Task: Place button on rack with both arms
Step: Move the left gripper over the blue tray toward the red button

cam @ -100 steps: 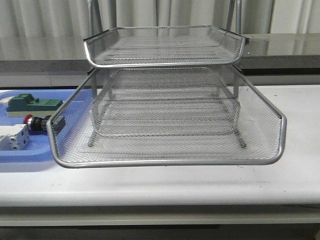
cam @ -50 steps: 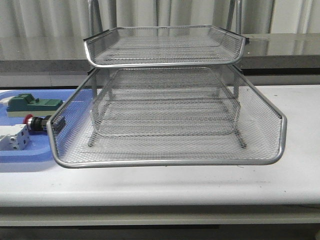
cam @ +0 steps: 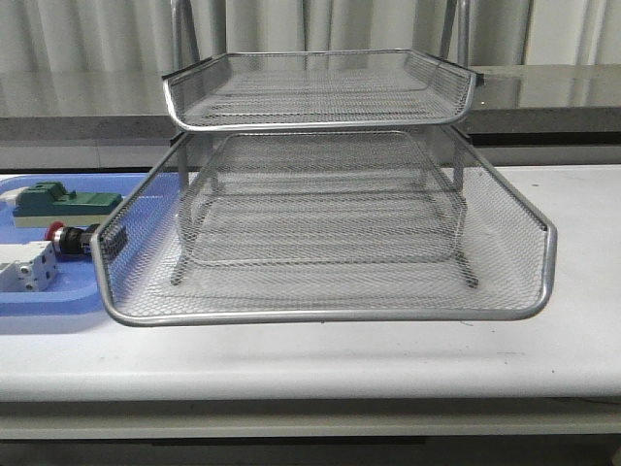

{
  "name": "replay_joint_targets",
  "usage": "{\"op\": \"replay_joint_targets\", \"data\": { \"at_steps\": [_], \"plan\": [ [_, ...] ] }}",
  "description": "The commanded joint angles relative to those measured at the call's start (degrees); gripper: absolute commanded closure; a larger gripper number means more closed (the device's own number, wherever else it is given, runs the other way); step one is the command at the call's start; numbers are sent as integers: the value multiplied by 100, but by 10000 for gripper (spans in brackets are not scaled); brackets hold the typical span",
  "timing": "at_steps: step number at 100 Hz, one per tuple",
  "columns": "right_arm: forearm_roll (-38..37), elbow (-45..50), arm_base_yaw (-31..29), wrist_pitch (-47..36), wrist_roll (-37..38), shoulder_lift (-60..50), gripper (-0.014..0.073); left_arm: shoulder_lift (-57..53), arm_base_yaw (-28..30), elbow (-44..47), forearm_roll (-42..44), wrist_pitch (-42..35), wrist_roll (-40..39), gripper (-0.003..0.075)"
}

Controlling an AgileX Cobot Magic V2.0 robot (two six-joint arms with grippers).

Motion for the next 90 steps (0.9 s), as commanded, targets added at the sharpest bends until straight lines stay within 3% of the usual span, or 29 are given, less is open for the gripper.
{"op": "replay_joint_targets", "data": {
  "at_steps": [1,68,90],
  "plan": [
    [-115,-179,-15,-350,11,40,703,-180,7,194,-37,-432,-45,741],
    [-115,-179,-15,-350,11,40,703,-180,7,177,-37,-593,-45,741],
    [-115,-179,-15,-350,11,40,703,-75,7,-243,-879,-141,-45,741]
  ]
}}
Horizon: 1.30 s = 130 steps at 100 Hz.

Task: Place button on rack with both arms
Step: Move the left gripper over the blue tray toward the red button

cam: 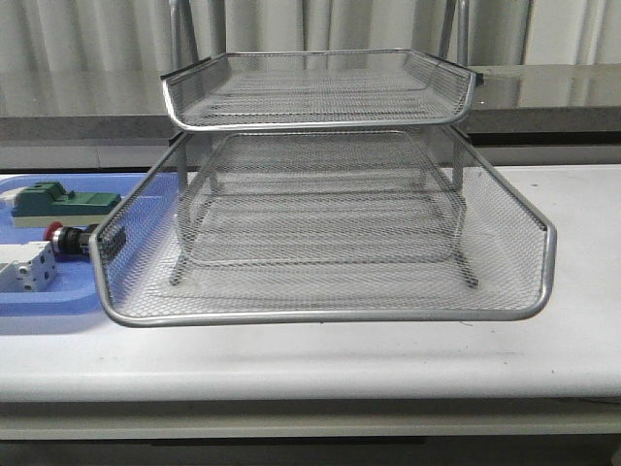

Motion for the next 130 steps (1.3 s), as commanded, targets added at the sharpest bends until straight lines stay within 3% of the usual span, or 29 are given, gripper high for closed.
{"op": "replay_joint_targets", "data": {
  "at_steps": [1,35,78,107,130],
  "plan": [
    [-115,-179,-15,-350,9,40,703,-47,7,-263,-489,-55,-45,741],
    [-115,-179,-15,-350,9,40,703,1353,7,-2191,-610,1146,-45,741],
    [-115,-179,-15,-350,9,40,703,4532,7,-4930,-2,3783,7,741],
    [-115,-174,-15,-350,9,40,703,6383,7,-6150,447,4233,15,741],
    [-115,-174,-15,-350,9,40,703,7378,7,-6651,447,4338,494,715]
  ]
}}
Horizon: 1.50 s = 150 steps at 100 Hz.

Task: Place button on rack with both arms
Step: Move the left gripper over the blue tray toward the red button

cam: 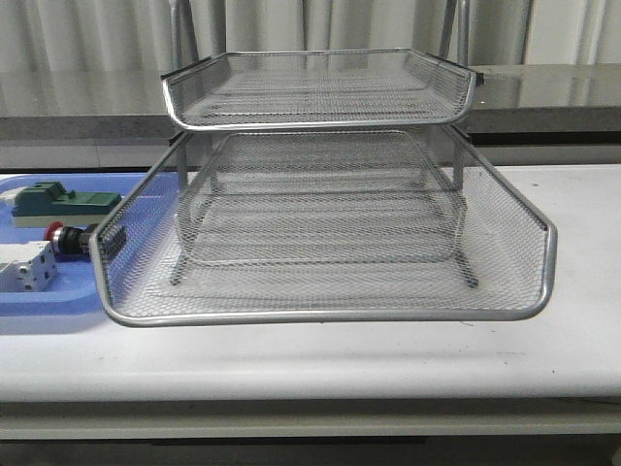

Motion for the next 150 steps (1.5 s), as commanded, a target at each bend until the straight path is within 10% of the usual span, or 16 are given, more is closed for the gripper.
{"op": "replay_joint_targets", "data": {
  "at_steps": [1,35,70,150],
  "plan": [
    [-106,-169,-15,-350,9,40,703,146,7,-323,24,-194,108,710],
    [-106,-169,-15,-350,9,40,703,526,7,-363,24,-130,359,12],
    [-106,-169,-15,-350,9,40,703,526,7,-373,-91,-485,407,70],
    [-106,-169,-15,-350,9,40,703,3959,7,-3979,-654,1821,5000,70]
  ]
}}
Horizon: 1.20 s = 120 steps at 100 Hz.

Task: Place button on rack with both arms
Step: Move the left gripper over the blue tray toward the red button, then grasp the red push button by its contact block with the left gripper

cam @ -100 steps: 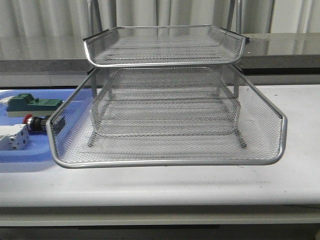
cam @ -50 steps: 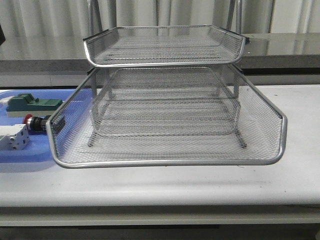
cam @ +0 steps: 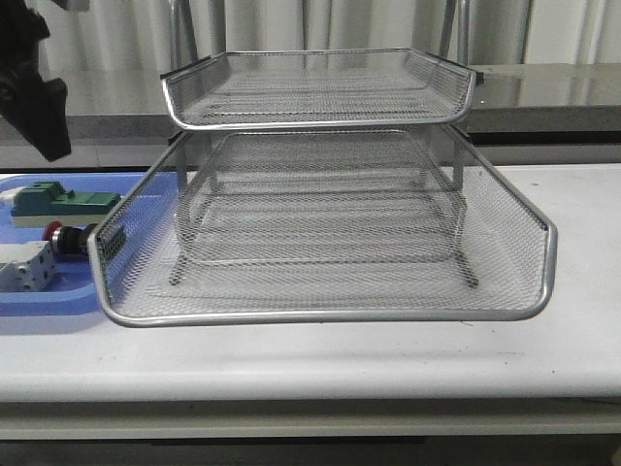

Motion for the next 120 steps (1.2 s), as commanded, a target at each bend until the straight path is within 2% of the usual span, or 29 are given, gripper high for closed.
{"op": "replay_joint_targets", "data": {
  "at_steps": [1,14,45,120],
  "plan": [
    [-106,-169,-15,-350,-1,40,703,-15,7,-414,-291,203,723,70],
    [-106,-169,-15,-350,-1,40,703,201,7,-482,-371,226,1242,70],
    [-106,-169,-15,-350,-1,40,703,489,7,-495,-647,205,1942,70],
    [-106,-169,-15,-355,-1,40,703,1101,7,-495,-773,-311,2250,70]
  ]
}}
